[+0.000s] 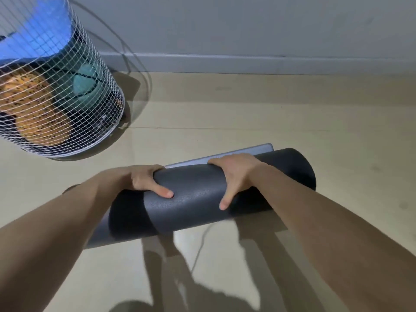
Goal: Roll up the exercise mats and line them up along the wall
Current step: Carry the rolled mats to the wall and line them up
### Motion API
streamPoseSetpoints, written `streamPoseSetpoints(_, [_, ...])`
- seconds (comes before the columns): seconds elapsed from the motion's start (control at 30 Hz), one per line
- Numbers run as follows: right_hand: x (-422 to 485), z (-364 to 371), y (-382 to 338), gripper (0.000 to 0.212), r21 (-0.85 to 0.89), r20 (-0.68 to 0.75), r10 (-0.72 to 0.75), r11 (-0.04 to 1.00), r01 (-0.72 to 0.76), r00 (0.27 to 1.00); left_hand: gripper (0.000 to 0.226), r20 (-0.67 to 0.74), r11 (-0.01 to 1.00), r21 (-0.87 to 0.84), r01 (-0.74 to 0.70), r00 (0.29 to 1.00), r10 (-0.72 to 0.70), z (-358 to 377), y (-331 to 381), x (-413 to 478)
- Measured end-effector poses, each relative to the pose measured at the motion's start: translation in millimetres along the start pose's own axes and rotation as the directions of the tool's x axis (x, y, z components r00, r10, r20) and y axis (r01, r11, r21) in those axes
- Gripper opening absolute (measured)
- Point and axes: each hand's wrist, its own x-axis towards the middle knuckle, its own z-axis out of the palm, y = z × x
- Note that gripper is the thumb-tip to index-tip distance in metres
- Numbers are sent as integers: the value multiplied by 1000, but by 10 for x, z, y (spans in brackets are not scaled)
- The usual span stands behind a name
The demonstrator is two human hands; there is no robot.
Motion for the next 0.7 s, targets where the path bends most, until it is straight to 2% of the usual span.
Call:
streamPoseSetpoints(0.03, [5, -21, -6, 127, 37, -14, 10, 999, -9, 1000, 129, -93, 987, 160, -10, 995, 25, 129, 65, -73])
streamPoseSetpoints(0.1, [29, -92, 35, 114, 130, -41, 30, 991, -24, 999, 145, -235, 844, 536, -13, 958, 165, 504, 284, -154])
streamPoseSetpoints(0.13, [35, -115, 64, 109, 146, -58, 34, 989, -25, 998, 147, -263, 769, 639, -16, 935, 238, 709, 406, -158])
streamPoseSetpoints(0.17, [27, -106, 96, 106, 146, -91, 45, 989, -31, 995, 146, -284, 736, 677, -12, 918, 276, 826, 509, -125])
streamPoseSetpoints(0.2, [-6, -65, 130, 104, 126, -148, 70, 991, -51, 986, 144, -297, 741, 672, -10, 912, 282, 841, 574, -58])
streamPoseSetpoints(0.27, [-128, 122, 236, 97, 61, -339, 165, 986, -154, 926, 142, -288, 835, 550, -31, 931, 224, 606, 657, 37])
streamPoseSetpoints(0.3, [-210, 263, 341, 93, 65, -445, 244, 968, -241, 861, 140, -261, 896, 441, -53, 948, 184, 427, 696, 74])
streamPoseSetpoints(0.37, [-350, 541, 602, 93, 207, -632, 423, 900, -384, 650, 123, -166, 960, 261, -104, 975, 151, 190, 779, 126])
streamPoseSetpoints(0.4, [-409, 643, 719, 96, 329, -671, 515, 851, -409, 533, 107, -145, 972, 195, -133, 976, 163, 156, 816, 139])
streamPoseSetpoints(0.43, [-450, 707, 818, 103, 483, -645, 619, 785, -388, 449, 94, -157, 974, 171, -147, 972, 174, 151, 828, 155])
streamPoseSetpoints(0.47, [-469, 741, 884, 112, 628, -567, 708, 702, -334, 421, 89, -177, 971, 188, -146, 968, 180, 170, 808, 164])
streamPoseSetpoints(0.5, [-466, 765, 915, 119, 723, -494, 755, 632, -279, 430, 96, -232, 962, 240, -127, 955, 184, 211, 758, 154])
streamPoseSetpoints(0.57, [-436, 783, 900, 123, 773, -473, 777, 592, -228, 415, 126, -405, 905, 425, 3, 895, 186, 305, 598, 100])
streamPoseSetpoints(0.6, [-413, 778, 897, 119, 782, -482, 789, 583, -220, 381, 129, -511, 876, 475, 86, 837, 195, 383, 523, 64])
streamPoseSetpoints(0.63, [-390, 766, 892, 112, 798, -476, 807, 563, -213, 350, 123, -612, 871, 467, 153, 767, 193, 487, 442, 32])
streamPoseSetpoints(0.7, [-360, 744, 859, 99, 825, -443, 836, 522, -219, 322, 105, -789, 913, 325, 248, 603, 117, 716, 250, -79])
